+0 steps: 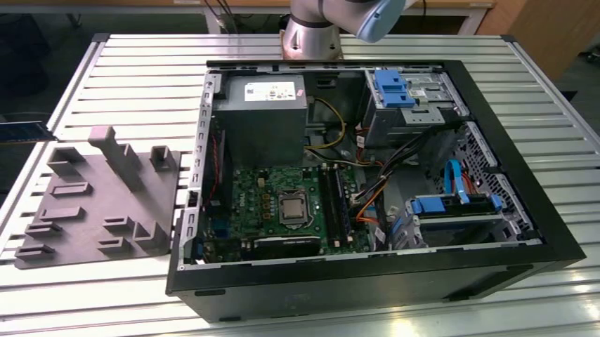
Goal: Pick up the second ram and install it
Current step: 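Pick up the second ram and move it above second insertion slot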
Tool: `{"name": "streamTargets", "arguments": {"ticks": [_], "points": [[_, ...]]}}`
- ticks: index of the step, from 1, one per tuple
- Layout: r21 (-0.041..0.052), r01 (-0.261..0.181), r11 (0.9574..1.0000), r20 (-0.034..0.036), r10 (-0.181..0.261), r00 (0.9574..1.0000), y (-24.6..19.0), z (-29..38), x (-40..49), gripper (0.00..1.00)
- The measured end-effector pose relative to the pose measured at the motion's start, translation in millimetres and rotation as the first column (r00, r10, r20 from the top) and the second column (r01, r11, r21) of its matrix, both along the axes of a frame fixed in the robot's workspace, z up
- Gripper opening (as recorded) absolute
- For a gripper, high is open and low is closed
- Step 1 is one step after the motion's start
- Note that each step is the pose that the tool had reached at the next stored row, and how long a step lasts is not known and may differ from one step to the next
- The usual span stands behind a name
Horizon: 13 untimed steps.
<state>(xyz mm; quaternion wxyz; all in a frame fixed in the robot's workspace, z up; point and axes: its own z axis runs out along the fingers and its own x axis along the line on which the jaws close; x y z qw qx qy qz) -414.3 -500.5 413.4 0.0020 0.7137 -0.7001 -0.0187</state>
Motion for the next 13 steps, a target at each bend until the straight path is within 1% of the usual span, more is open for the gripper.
{"name": "streamTargets", "arguments": {"ticks": [13], "points": [[-0.0001,0.0,1.0,-0.0001,0.0,1.0,0.2,0.1,8.5,0.12]]}}
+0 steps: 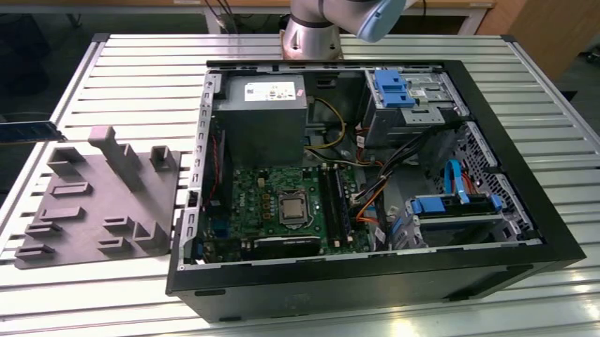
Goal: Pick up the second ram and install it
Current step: 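Pick up the second ram and move it above second insertion slot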
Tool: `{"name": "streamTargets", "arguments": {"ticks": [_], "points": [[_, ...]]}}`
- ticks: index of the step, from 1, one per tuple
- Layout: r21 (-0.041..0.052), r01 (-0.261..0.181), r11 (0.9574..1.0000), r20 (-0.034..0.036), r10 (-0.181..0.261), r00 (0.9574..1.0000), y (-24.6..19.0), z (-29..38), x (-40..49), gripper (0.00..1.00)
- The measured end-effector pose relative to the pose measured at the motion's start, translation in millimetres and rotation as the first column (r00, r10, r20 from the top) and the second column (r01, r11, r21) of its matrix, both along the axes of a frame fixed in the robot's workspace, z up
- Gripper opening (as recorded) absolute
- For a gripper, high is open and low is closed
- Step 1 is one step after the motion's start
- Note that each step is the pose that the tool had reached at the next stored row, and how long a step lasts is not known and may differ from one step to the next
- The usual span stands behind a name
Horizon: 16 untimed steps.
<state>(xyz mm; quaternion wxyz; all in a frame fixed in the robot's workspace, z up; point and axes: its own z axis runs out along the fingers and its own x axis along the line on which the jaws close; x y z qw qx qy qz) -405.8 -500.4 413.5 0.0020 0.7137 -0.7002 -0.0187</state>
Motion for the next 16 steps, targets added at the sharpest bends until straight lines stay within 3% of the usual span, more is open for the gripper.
{"name": "streamTargets", "arguments": {"ticks": [16], "points": [[0.0,0.0,1.0,0.0,0.0,1.0,0.2,0.0,7.9,0.12]]}}
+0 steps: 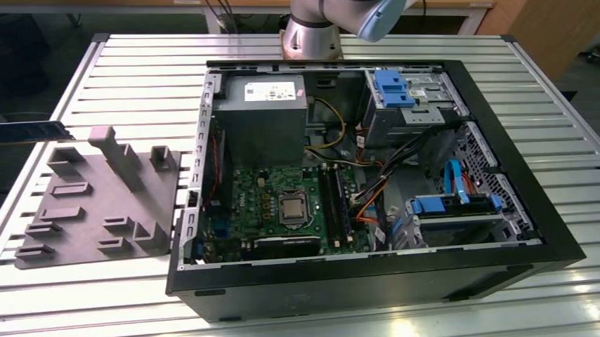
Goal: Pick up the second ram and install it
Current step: 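Pick up the second ram and move it above second insertion slot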
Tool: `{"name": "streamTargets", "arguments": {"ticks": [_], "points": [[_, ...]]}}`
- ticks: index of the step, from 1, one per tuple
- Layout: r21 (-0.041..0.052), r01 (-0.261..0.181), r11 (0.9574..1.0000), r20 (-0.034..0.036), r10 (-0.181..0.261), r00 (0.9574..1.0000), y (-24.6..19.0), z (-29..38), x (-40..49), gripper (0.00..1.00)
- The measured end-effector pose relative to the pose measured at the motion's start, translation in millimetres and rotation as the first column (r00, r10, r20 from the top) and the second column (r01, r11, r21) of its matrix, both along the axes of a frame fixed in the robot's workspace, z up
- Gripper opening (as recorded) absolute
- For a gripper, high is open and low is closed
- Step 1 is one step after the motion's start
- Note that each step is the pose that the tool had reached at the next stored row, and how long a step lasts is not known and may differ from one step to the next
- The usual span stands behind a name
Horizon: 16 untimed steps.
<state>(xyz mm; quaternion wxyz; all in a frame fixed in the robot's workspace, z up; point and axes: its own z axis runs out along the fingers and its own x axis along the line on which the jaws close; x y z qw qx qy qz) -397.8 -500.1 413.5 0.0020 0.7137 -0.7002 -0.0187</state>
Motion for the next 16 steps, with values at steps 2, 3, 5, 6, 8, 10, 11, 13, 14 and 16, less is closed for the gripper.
{"name": "streamTargets", "arguments": {"ticks": [2,3,5,6,8,10,11,13,14,16], "points": [[0.0,0.0,1.0,0.0,0.0,1.0,0.0,0.0,1.4,0.12],[0.0001,0.0,1.0,0.0001,0.0,1.0,0.0,-0.1,2.2,0.12],[0.0,0.0,1.0,0.0,0.0,1.0,0.0,0.0,3.8,0.12],[0.0,0.0,1.0,0.0001,0.0,1.0,0.0,0.0,4.6,0.12],[0.0001,0.0,1.0,0.0,0.0,1.0,0.0,0.0,6.2,0.12],[0.0,0.0,1.0,0.0,0.0,1.0,0.0,0.0,7.7,0.12],[0.0,0.0,1.0,0.0001,0.0,1.0,0.0,0.0,8.4,0.12],[0.0001,0.0,1.0,0.0,0.0,1.0,0.1,0.0,9.6,0.12],[0.0001,0.0,1.0,0.0001,0.0,1.0,0.1,-0.1,10.1,0.12],[0.0001,0.0,1.0,0.0,0.0,1.0,0.0,0.0,11.4,0.12]]}}
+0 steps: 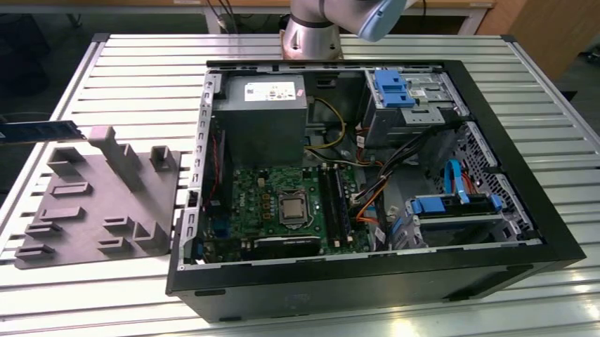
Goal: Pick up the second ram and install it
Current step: 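Pick up the second ram and move it above second insertion slot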
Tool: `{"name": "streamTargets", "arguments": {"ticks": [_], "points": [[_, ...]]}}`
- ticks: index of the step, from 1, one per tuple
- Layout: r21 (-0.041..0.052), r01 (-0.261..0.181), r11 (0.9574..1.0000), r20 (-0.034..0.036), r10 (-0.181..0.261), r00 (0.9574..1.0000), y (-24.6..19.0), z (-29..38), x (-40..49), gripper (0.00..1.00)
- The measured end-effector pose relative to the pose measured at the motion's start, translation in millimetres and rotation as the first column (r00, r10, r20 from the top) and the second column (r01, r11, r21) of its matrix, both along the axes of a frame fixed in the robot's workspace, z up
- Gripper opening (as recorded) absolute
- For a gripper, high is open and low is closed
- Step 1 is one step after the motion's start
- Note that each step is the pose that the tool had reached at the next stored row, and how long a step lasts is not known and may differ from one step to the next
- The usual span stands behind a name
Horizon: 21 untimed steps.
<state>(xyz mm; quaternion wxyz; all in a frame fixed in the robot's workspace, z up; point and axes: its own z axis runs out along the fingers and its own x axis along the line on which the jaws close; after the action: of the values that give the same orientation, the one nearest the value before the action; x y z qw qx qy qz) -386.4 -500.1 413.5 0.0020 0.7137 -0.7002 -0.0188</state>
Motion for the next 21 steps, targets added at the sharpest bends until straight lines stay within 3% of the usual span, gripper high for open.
{"name": "streamTargets", "arguments": {"ticks": [21], "points": [[-0.0001,0.0,1.0,0.0,0.0,1.0,0.2,0.1,9.0,0.12]]}}
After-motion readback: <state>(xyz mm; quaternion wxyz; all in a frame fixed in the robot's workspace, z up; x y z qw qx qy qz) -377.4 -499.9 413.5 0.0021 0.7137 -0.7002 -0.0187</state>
